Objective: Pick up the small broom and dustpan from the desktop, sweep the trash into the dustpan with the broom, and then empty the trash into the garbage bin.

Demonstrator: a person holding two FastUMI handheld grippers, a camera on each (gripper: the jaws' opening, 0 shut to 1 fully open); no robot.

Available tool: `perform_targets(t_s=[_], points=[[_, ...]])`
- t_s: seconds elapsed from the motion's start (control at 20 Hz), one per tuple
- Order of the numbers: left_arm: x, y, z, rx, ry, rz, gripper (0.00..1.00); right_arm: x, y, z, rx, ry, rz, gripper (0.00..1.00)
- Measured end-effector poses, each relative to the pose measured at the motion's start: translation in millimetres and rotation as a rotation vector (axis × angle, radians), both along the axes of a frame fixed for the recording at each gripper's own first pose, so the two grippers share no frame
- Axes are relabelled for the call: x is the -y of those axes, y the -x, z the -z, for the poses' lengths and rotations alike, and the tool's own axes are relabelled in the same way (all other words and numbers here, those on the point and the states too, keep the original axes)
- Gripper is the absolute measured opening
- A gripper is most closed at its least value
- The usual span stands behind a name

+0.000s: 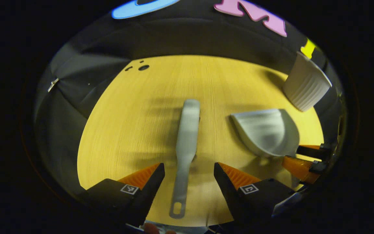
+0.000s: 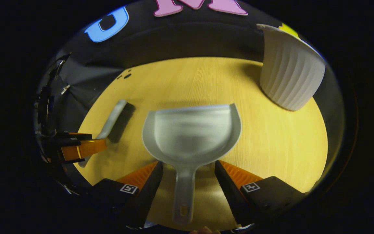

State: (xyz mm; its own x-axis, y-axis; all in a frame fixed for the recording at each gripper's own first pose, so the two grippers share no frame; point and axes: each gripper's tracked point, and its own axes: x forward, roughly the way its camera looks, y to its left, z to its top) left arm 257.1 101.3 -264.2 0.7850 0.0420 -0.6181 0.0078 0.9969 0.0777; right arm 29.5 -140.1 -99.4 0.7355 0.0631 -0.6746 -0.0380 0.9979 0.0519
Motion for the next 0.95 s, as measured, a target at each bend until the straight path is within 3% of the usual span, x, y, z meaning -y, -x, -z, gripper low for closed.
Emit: perform_targets(t_s=[0.35,0.45,0.7,0.95], points=[[6.2,50.4,-141.1,0.458,-0.01,0.017,0.97,10.5,6.5,-148.6,0.432,0.087,-0.009,0.99],[7.9,70.4,-175.6,0.563,-0.033,0.009,0.97,3.4,13.2,-192.2,0.529,0.054,-0.008,1.0],[27.4,106.6,-232.9,0.758,-0.055,0.035,0.97,2.8,48.7,-249.6,0.633,0.051,0.019,0.99],[34.7,146.9,-219.0,0.768,-0.038,0.075,0.96,2.9,79.5,-257.5,0.669,0.121,0.014,0.99]])
